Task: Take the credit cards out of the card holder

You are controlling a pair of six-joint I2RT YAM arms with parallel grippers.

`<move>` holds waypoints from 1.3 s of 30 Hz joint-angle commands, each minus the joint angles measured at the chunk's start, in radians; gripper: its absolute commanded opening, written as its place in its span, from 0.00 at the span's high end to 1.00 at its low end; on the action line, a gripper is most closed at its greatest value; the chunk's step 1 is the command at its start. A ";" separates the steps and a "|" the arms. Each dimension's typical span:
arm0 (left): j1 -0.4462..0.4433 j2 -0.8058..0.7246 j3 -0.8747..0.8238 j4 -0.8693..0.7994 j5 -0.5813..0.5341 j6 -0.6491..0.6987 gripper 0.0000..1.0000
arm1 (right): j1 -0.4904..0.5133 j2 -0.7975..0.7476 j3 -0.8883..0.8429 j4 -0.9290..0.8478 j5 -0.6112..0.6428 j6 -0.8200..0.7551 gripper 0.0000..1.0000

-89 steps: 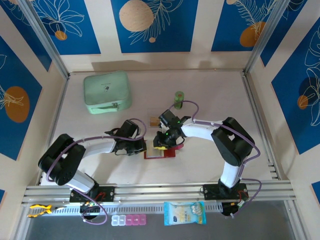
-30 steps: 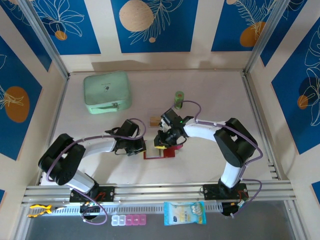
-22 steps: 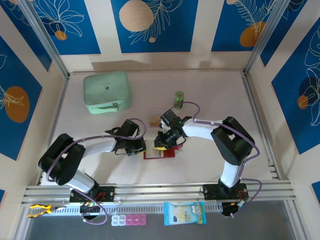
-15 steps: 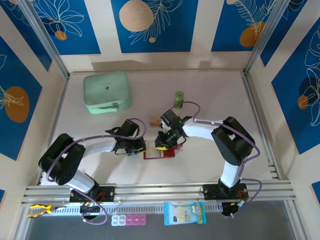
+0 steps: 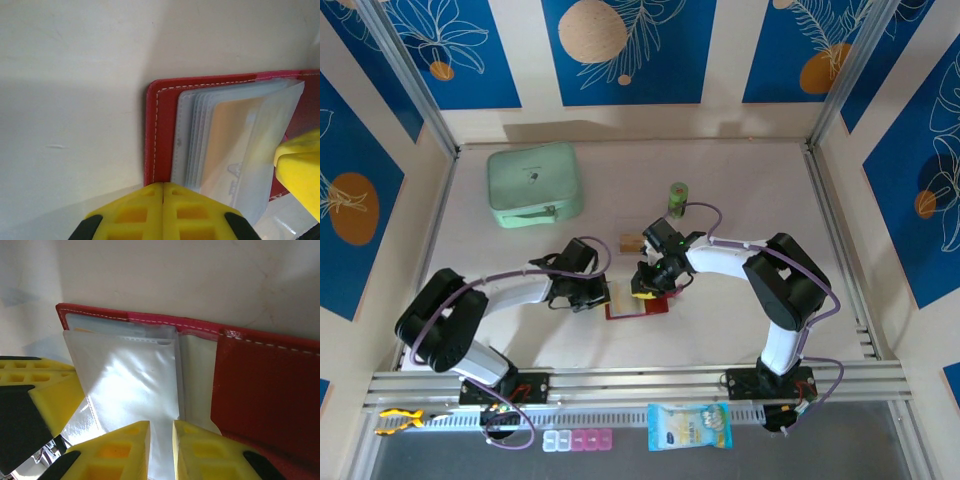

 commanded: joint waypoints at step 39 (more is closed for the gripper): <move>-0.056 0.020 0.034 0.210 0.120 -0.139 0.70 | -0.015 -0.068 -0.029 -0.038 0.015 -0.013 0.79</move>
